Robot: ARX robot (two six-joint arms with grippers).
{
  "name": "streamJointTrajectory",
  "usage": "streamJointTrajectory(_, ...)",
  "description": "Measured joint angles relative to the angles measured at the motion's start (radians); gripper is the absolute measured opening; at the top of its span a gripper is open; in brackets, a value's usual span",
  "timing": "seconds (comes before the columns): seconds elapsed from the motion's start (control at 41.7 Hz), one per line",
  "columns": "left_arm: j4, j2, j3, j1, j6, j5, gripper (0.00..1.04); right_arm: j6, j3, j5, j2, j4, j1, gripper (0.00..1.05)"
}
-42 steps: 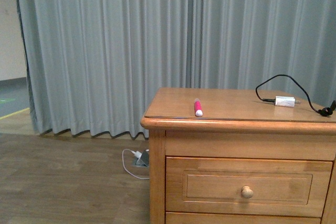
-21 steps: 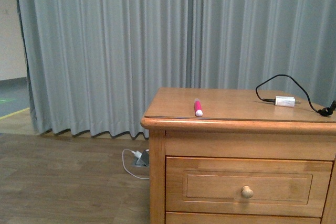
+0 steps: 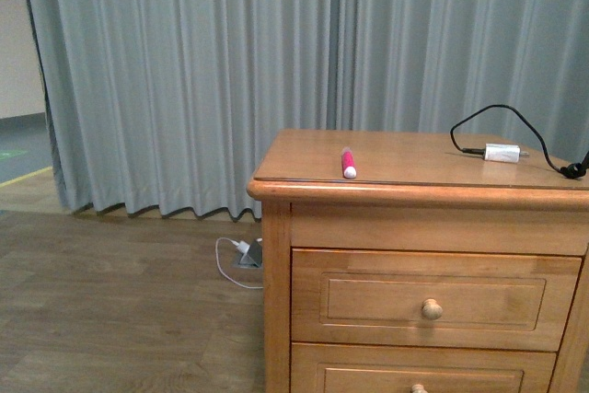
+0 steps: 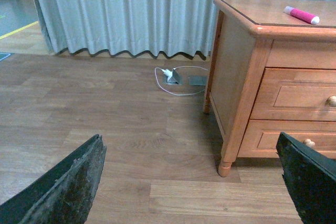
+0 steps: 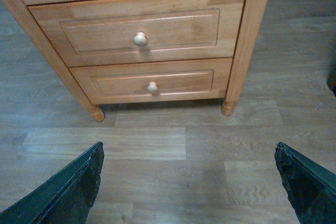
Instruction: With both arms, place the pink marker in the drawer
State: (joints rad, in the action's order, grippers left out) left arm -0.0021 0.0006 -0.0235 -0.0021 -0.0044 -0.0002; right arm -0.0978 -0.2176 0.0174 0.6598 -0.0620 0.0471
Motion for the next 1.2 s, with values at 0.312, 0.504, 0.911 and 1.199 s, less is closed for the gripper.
streamJointTrajectory(0.312, 0.000, 0.000, 0.000, 0.000, 0.000, 0.000, 0.99, -0.044, -0.264, 0.021, 0.616, -0.304, 0.099, 0.96)
streamJointTrajectory(0.504, 0.000, 0.000, 0.000, 0.000, 0.000, 0.000, 0.99, -0.071, -0.468, 0.065, 0.951, -0.395, 0.163, 0.96)
streamJointTrajectory(0.911, 0.000, 0.000, 0.000, 0.000, 0.000, 0.000, 0.99, -0.040, -0.852, 0.106, 1.448, -0.566, 0.217, 0.96)
streamJointTrajectory(1.199, 0.000, 0.000, 0.000, 0.000, 0.000, 0.000, 0.99, -0.001, -1.006, 0.137, 1.622, -0.575, 0.198, 0.96)
